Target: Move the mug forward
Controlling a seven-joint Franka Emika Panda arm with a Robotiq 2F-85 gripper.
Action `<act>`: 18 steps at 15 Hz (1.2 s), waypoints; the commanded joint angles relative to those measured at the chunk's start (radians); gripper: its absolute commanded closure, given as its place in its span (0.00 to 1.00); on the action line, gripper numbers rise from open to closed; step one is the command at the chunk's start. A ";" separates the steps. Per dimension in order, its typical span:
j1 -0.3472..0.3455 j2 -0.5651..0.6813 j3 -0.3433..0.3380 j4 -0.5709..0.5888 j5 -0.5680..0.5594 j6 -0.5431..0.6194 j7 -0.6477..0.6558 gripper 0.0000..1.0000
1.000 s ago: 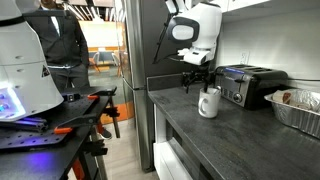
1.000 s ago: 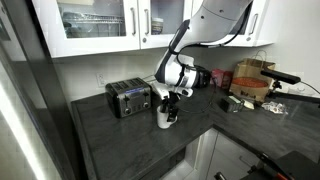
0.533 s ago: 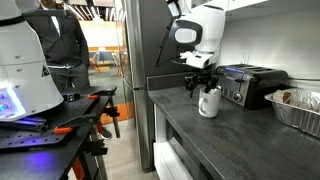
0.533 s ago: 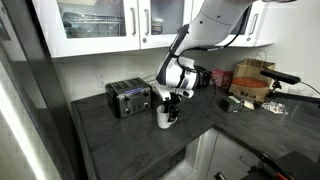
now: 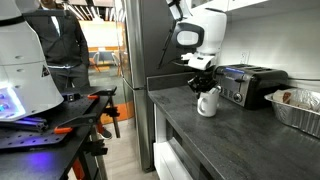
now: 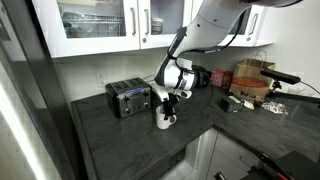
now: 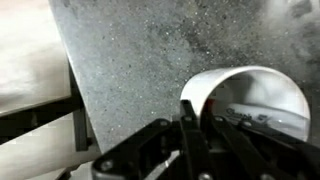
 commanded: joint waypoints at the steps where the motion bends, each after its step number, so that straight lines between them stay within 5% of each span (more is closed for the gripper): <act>1: -0.001 -0.001 0.004 0.009 -0.015 -0.013 0.003 0.97; 18: 0.090 -0.166 0.016 -0.220 -0.052 0.040 0.001 0.97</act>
